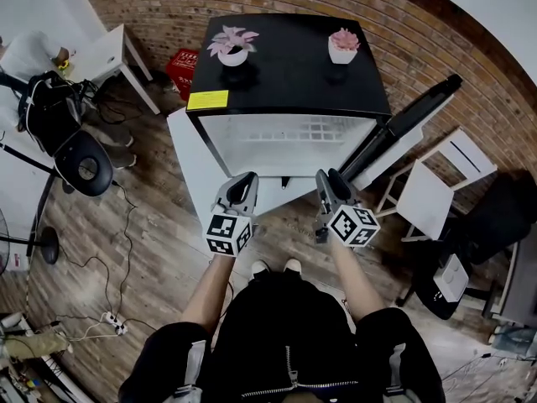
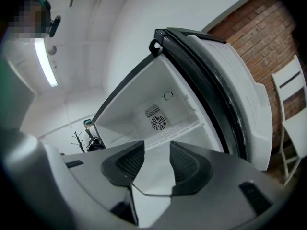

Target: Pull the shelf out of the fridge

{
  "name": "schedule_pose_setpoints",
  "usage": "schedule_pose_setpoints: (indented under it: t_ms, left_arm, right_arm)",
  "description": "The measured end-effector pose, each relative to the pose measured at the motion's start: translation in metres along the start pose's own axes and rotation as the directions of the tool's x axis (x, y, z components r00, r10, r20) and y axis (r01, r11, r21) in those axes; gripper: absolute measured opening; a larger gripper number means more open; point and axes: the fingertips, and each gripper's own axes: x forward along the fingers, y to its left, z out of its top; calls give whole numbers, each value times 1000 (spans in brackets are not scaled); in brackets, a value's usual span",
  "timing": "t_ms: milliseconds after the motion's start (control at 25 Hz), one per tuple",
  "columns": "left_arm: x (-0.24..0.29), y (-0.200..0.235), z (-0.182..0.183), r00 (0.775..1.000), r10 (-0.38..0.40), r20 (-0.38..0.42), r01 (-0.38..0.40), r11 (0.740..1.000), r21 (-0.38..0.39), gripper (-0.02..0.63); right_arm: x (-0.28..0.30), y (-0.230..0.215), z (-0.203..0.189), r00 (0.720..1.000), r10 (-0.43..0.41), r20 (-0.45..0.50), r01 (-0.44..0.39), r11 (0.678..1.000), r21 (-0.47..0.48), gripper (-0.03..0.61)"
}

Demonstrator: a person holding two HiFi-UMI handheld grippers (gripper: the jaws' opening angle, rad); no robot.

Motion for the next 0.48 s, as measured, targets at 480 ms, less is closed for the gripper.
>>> schedule_pose_setpoints:
  t_ms: [480]
  left_arm:
    - [-19,25,-6,998,67,-7,-67,998,-22,29]
  right_arm:
    - [62,-28,-4,997,-50,50,29,933,358,170]
